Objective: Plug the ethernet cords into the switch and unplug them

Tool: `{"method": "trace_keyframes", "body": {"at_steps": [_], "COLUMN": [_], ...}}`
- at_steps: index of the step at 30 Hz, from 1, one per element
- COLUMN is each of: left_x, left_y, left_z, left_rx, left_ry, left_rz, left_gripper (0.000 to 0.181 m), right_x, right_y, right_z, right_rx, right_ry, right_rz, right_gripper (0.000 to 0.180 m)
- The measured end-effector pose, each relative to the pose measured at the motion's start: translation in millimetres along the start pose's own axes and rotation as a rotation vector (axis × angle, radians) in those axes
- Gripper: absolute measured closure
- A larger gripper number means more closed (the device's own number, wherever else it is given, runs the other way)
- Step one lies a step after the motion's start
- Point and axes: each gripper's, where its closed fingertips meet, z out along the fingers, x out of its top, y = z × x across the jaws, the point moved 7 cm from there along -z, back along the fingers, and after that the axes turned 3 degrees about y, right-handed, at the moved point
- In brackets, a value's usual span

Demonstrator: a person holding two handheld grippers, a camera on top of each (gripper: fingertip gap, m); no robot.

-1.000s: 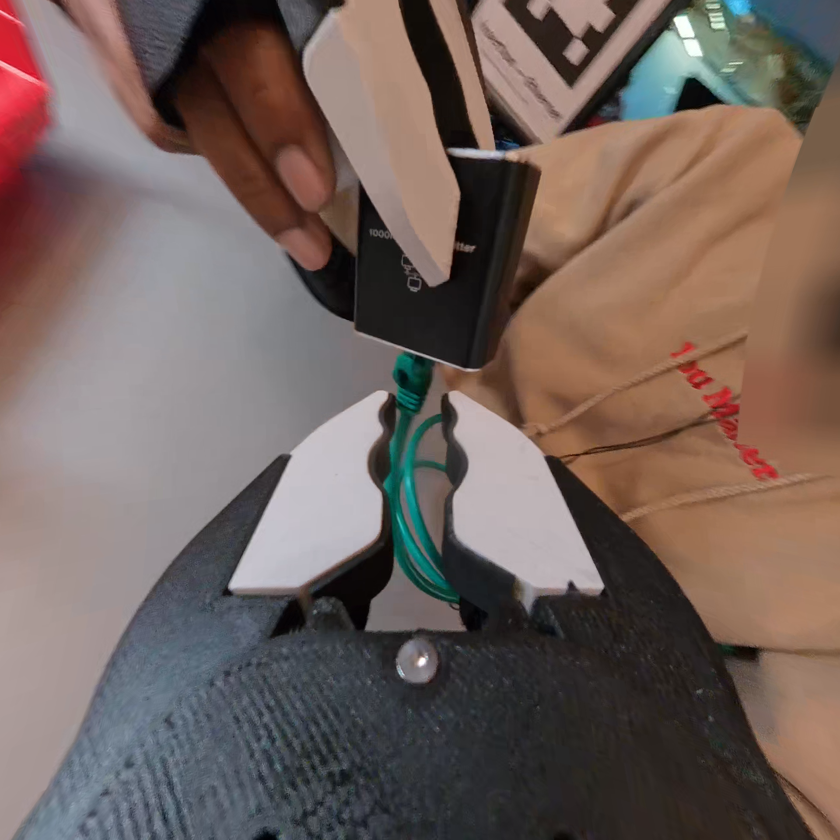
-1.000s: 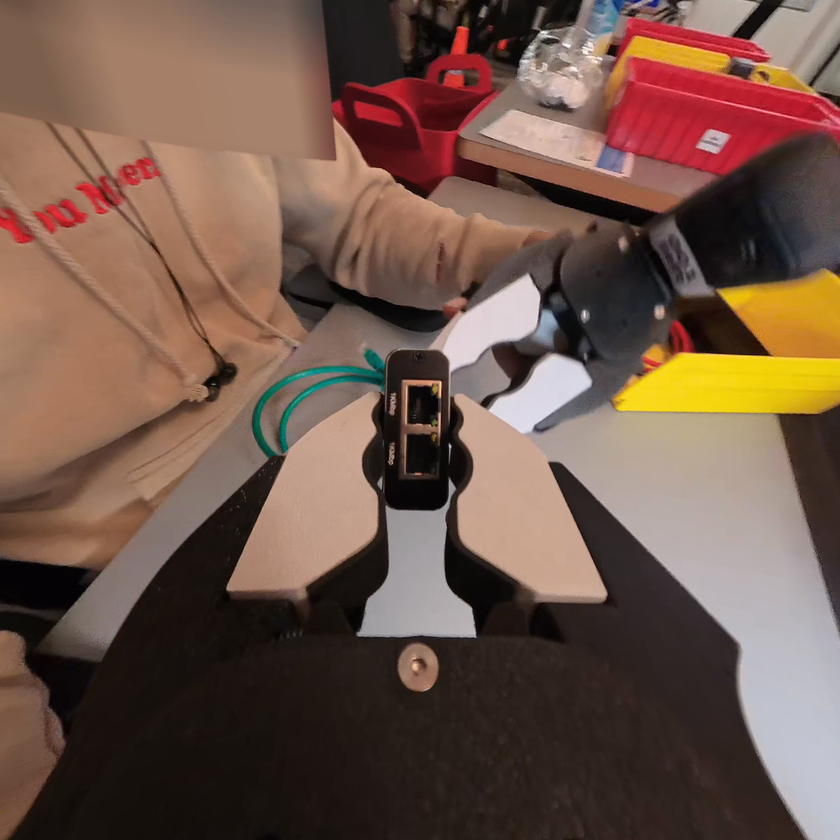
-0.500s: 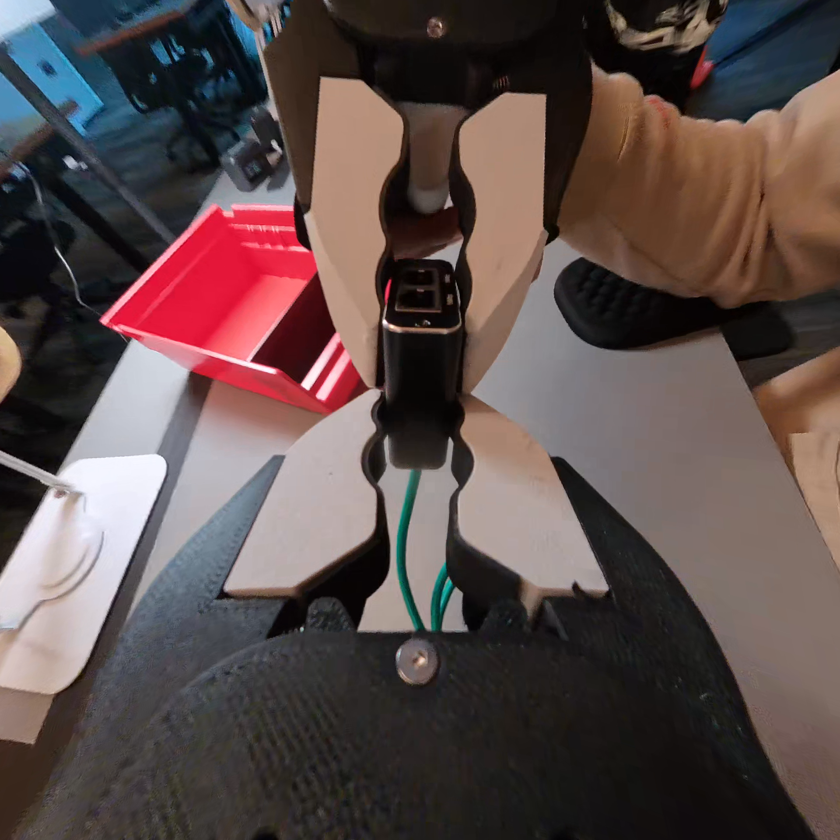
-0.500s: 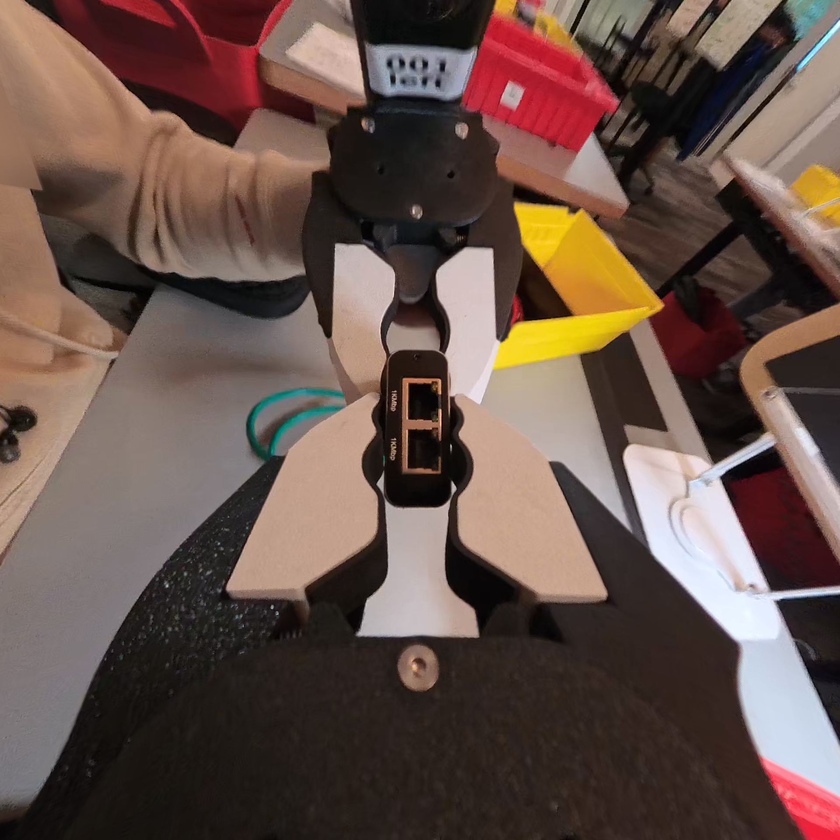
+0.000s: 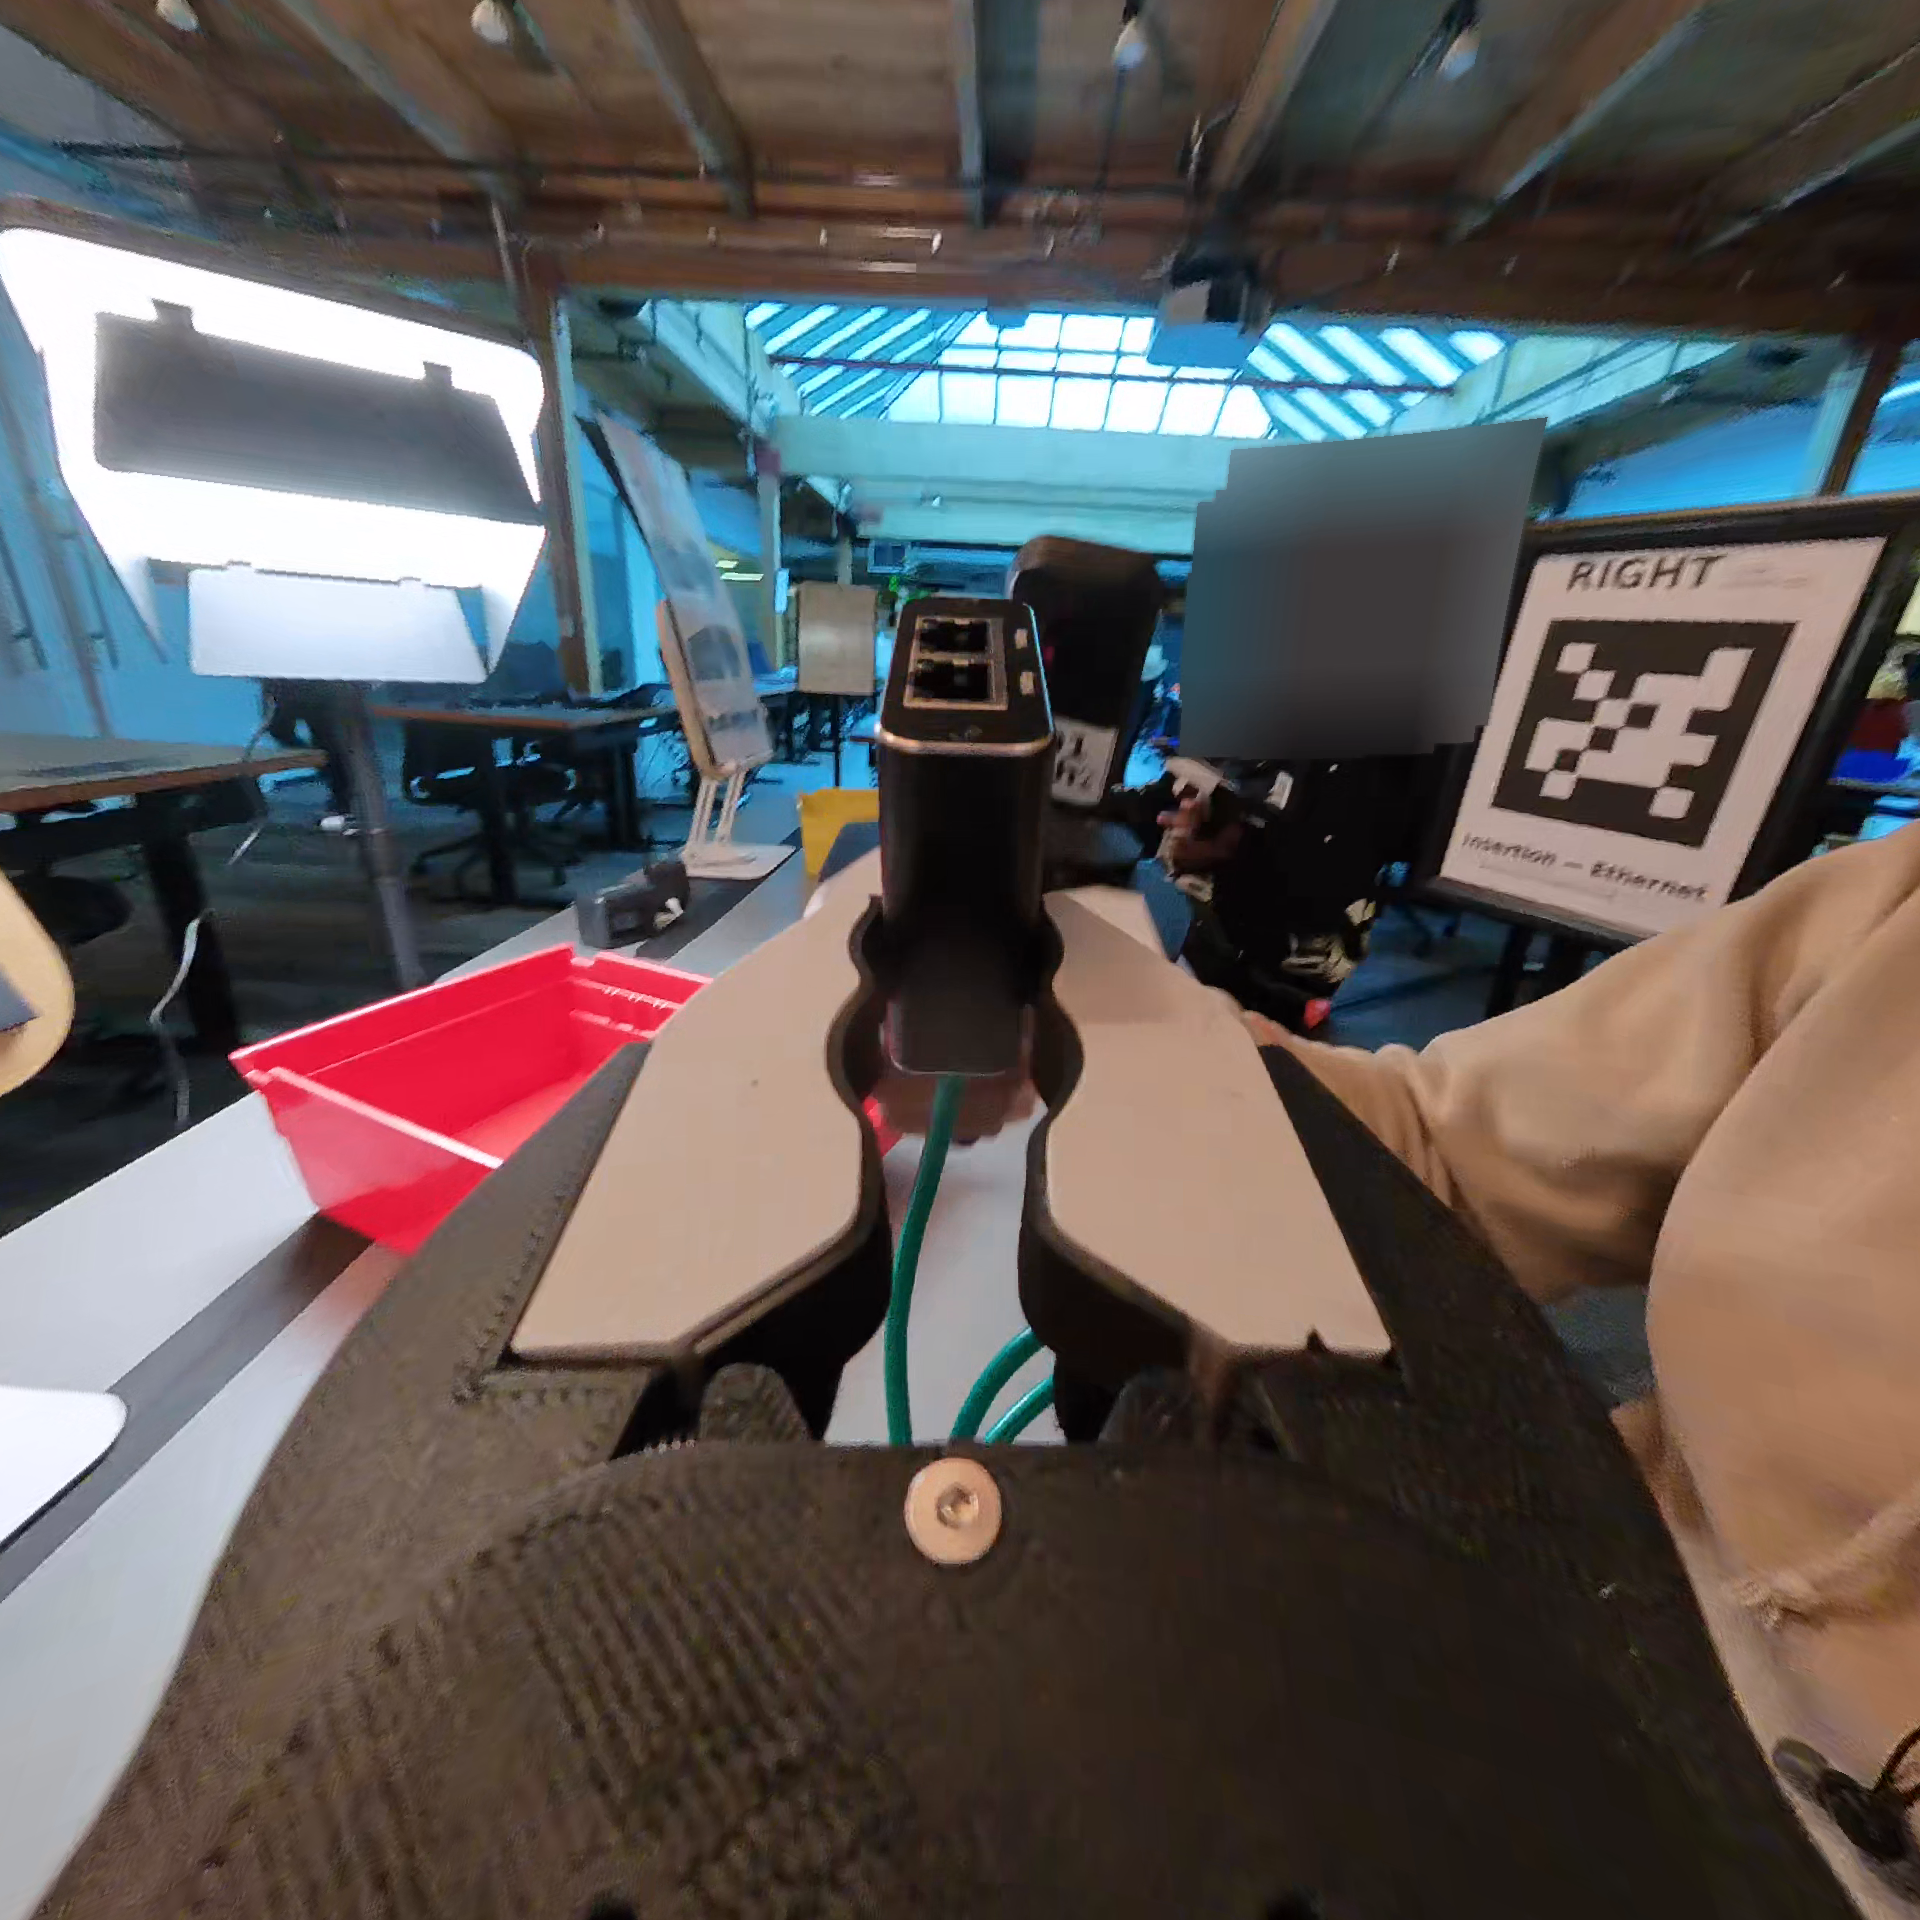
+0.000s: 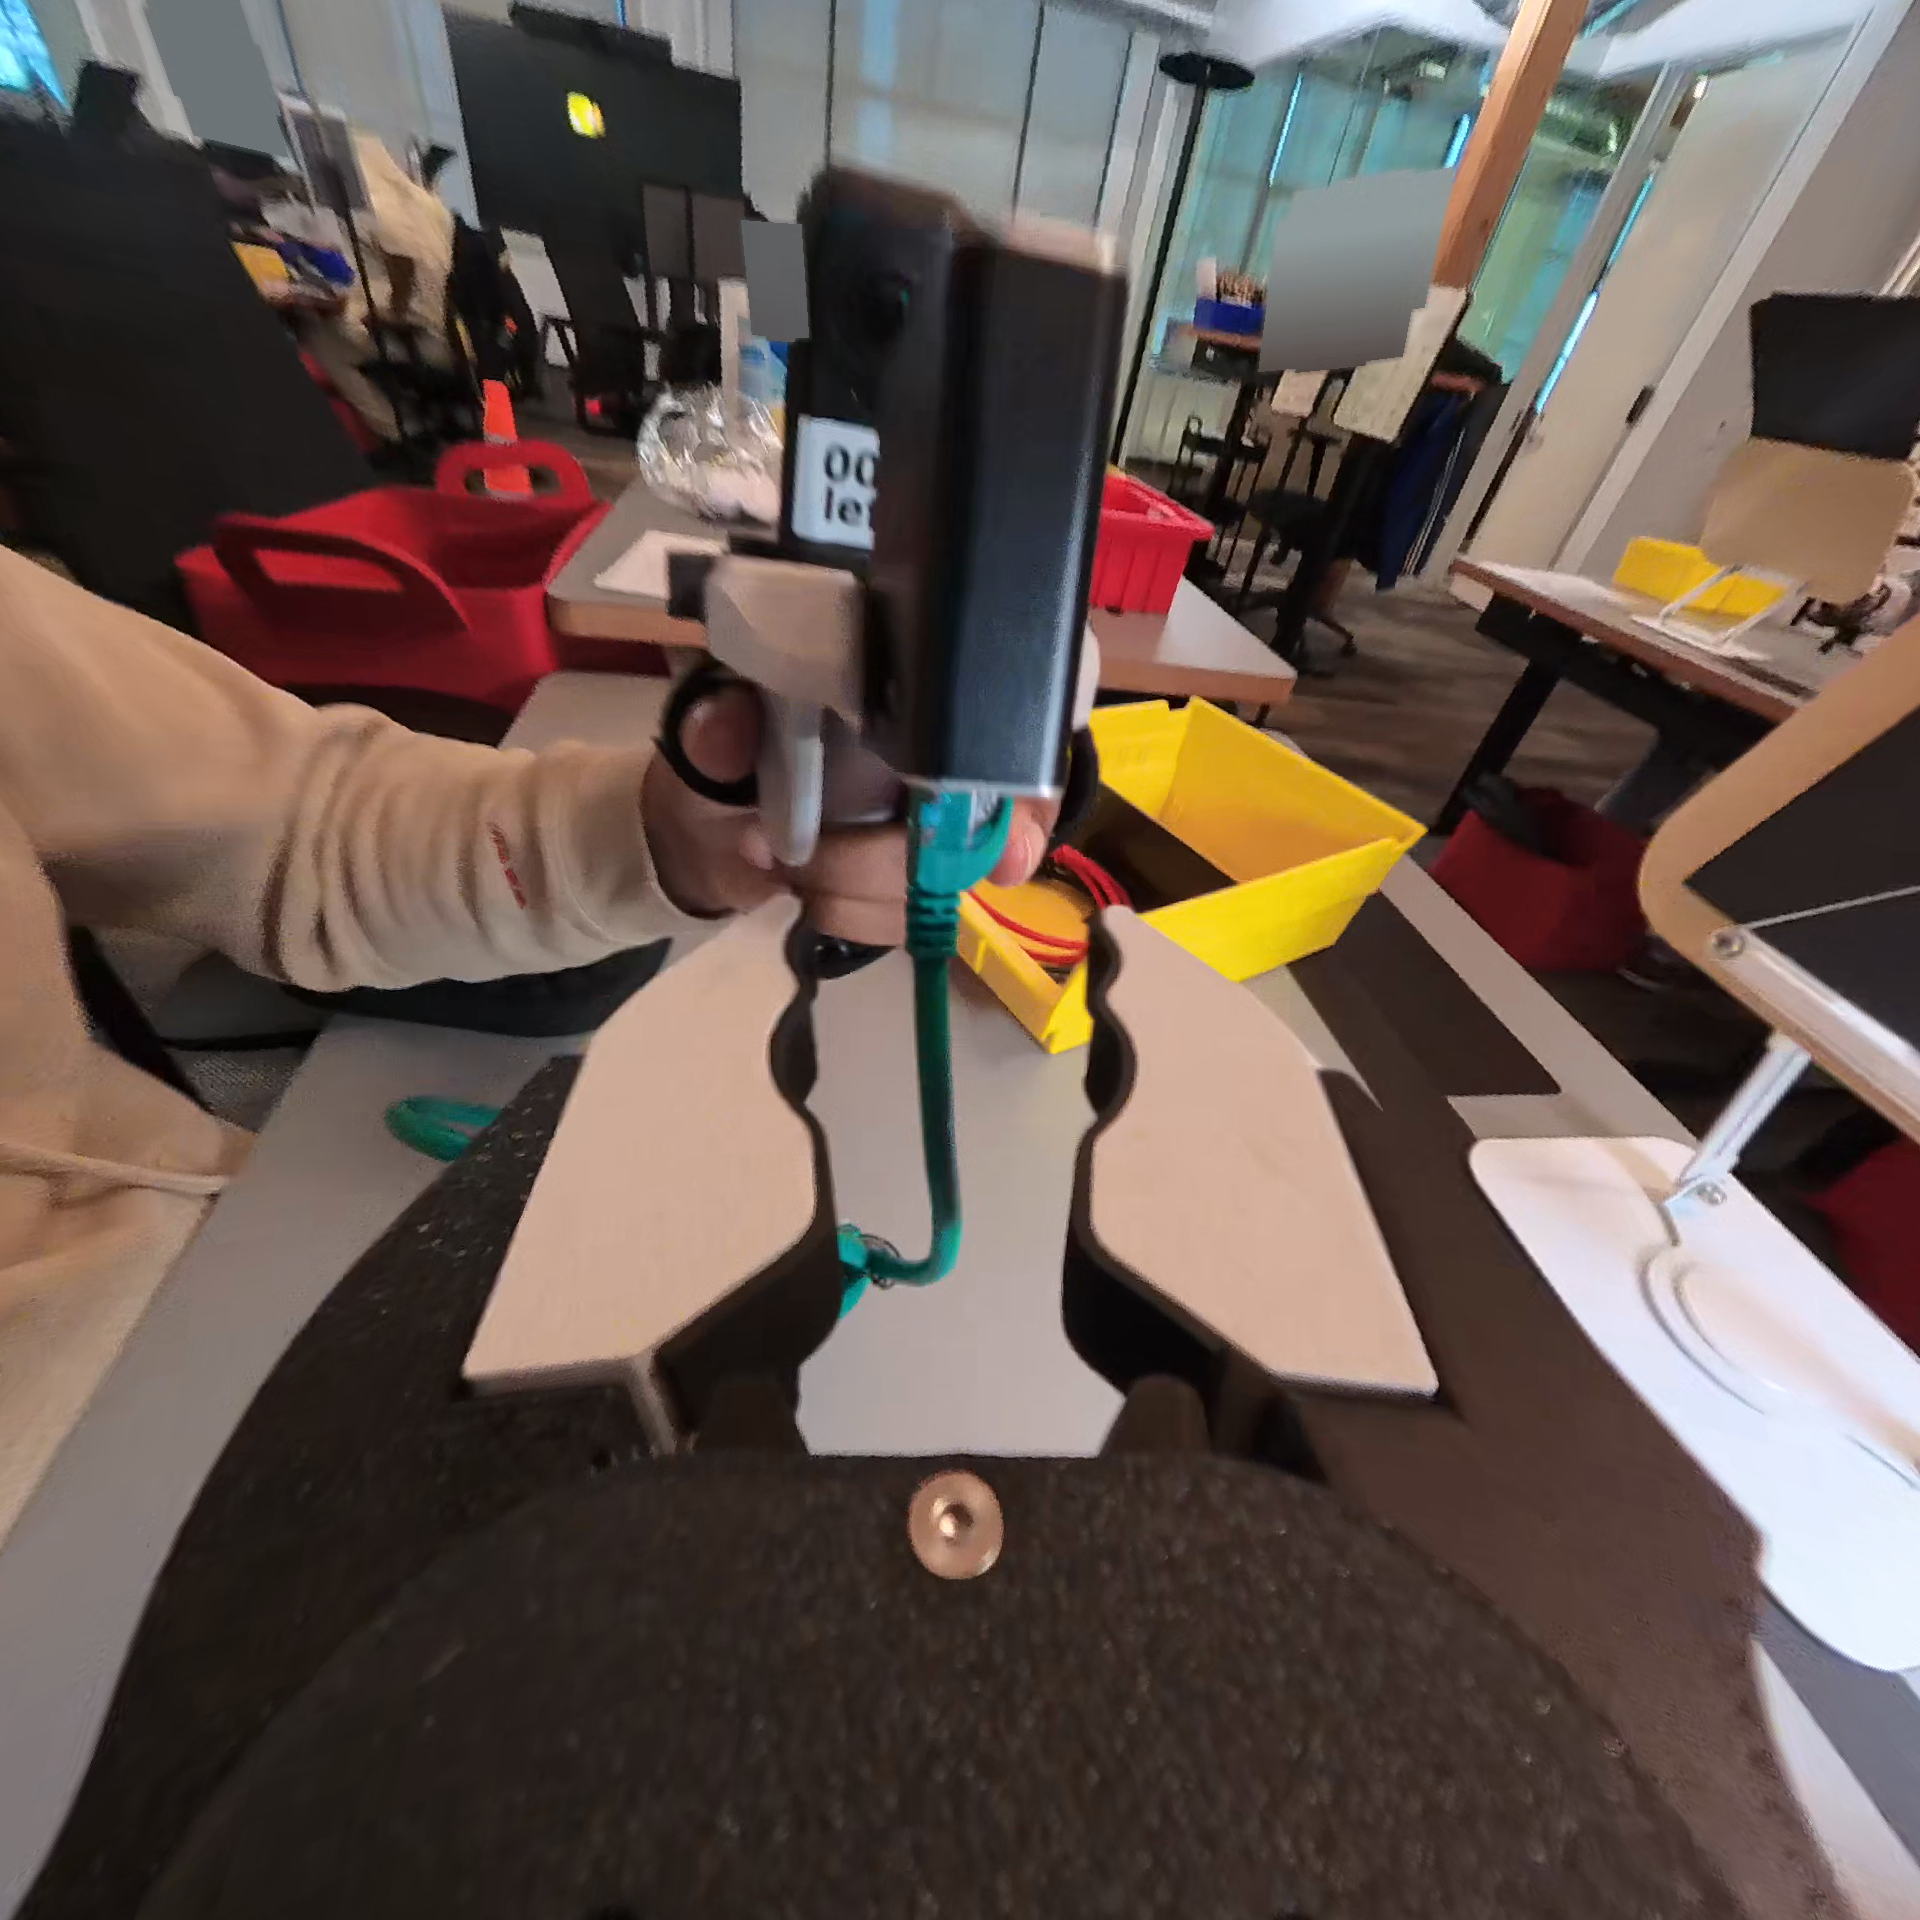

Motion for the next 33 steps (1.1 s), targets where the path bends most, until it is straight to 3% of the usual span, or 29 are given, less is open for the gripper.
{"method": "trace_keyframes", "body": {"at_steps": [3,4,10,15,20,25,29,33], "left_x": [1.0,1.8,-6.5,6.8,-9.0,-30.7,-25.0,-11.6], "left_y": [1.2,0.1,0.7,5.5,17.2,21.6,15.7,-2.6], "left_z": [-0.3,-1.5,-2.8,-14.7,-13.1,-1.7,1.6,-7.5], "left_rx": [-0.005,0.006,-0.014,-0.011,-0.002,0.048,0.121,0.204], "left_ry": [0.045,0.035,-0.170,-0.237,-0.513,-0.689,-0.637,-0.493], "left_rz": [0.011,0.020,0.109,0.194,0.383,0.581,0.564,0.424], "left_gripper": [0.156,0.156,0.154,0.143,0.127,0.151,0.154,0.154], "right_x": [-11.0,-8.7,2.9,4.4,-3.3,-13.7,-2.2,26.8], "right_y": [0.1,1.9,2.3,-8.4,-17.4,-15.2,-3.4,9.1], "right_z": [7.0,4.0,-22.4,-38.9,-31.0,-28.3,-30.9,-38.0], "right_rx": [0.005,-0.008,-0.092,-0.077,-0.028,-0.027,-0.154,-0.361], "right_ry": [-0.032,-0.025,-0.195,-0.357,-0.441,-0.519,-0.426,-0.179], "right_rz": [-0.036,-0.036,-0.195,-0.331,-0.376,-0.370,-0.360,-0.334], "right_gripper": [0.178,0.180,0.180,0.180,0.180,0.180,0.172,0.155]}}
